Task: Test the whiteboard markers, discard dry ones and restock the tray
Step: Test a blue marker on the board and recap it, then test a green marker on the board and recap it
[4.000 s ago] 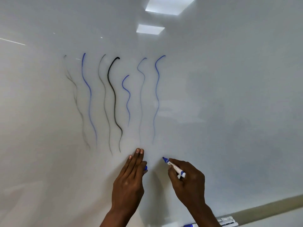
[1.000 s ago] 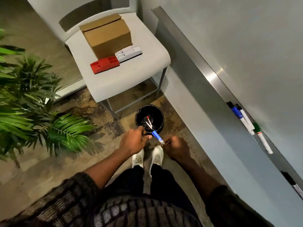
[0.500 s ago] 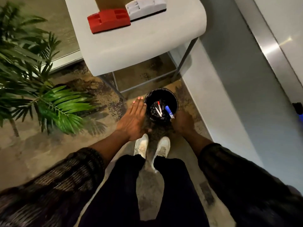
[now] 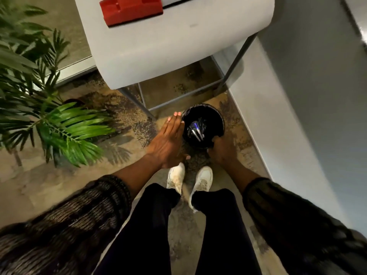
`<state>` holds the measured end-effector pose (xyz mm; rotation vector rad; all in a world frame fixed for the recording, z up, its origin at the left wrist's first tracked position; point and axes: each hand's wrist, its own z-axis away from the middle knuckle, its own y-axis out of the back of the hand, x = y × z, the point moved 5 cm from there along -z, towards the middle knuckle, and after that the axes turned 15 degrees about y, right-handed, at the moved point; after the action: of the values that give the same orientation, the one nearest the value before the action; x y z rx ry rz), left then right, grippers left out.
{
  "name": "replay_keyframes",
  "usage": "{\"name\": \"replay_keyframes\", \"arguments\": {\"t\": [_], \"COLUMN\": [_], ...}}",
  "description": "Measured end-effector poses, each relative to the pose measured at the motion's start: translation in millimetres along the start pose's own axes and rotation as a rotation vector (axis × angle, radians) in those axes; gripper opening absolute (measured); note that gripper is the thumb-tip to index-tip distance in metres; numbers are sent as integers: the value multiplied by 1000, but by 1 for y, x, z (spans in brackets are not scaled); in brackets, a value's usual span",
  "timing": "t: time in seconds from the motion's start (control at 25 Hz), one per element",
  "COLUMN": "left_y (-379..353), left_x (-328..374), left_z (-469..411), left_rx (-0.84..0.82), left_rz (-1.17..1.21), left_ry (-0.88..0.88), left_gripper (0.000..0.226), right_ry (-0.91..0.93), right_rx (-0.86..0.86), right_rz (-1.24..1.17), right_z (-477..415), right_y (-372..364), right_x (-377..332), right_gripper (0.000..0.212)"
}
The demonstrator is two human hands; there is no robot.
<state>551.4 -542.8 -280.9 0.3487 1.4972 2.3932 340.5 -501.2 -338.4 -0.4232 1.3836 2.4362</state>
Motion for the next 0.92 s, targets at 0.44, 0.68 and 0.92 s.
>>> {"name": "replay_keyframes", "arguments": {"t": [0.44, 0.68, 0.92], "left_y": [139, 206, 240], "left_x": [43, 91, 162], "left_z": [51, 61, 66], "left_rx": [-28, 77, 178], "left_rz": [-10, -85, -173], "left_ry": [-118, -289, -533], "left_gripper": [116, 115, 113], "right_ry": [19, -82, -199], "right_rx": [195, 390, 705], "right_rz": [-27, -4, 14], "right_z": [108, 168, 253], "right_y": [114, 184, 213], "right_x": [-43, -50, -25], "right_gripper": [94, 102, 97]}}
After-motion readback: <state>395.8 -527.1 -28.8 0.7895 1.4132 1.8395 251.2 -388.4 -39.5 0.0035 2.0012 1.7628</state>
